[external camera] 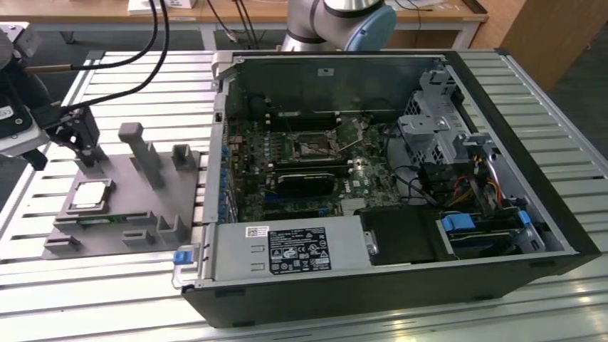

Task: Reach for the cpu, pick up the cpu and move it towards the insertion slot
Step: 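Pick up the cpu and move it towards the insertion slot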

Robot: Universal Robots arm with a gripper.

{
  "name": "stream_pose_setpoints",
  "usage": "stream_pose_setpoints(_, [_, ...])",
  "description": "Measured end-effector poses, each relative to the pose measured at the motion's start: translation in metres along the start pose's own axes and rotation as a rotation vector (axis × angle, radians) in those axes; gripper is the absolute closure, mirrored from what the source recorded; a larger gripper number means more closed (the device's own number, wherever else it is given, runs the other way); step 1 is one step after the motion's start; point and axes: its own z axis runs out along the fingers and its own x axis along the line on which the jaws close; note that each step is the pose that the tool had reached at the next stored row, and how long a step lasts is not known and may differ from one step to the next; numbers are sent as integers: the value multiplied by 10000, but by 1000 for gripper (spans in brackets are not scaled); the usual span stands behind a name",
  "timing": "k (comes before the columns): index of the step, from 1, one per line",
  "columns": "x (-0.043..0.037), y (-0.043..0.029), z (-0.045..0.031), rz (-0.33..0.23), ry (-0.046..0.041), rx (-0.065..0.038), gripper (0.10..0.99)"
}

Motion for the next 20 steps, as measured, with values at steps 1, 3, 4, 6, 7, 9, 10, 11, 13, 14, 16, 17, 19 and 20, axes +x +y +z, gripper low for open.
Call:
stream_pose_setpoints(1, [0,-2,18,0,1,-3,380])
stream_pose_setpoints(3, [-1,-5,56,0,-1,-11,380])
stream_pose_setpoints(4, [-1,-7,73,0,1,-14,380])
stream_pose_setpoints(6, [-1,-9,109,0,0,-15,380])
stream_pose_setpoints(7, [-1,-9,125,-1,0,-16,380])
stream_pose_setpoints(9, [-2,-10,146,-1,1,-16,380])
stream_pose_setpoints(10, [-1,-11,156,0,1,-16,380])
stream_pose_setpoints(11, [-2,-11,165,-1,1,-16,380])
stream_pose_setpoints(13, [-2,-12,182,-1,0,-16,380])
stream_pose_setpoints(14, [-2,-12,192,0,0,-16,380])
stream_pose_setpoints(16, [-2,-13,213,-1,1,-16,380])
stream_pose_setpoints(17, [-2,-14,224,-1,1,-16,380])
stream_pose_setpoints(19, [-1,-15,250,-2,0,-16,380])
stream_pose_setpoints(20, [3,-15,265,-1,0,-17,380])
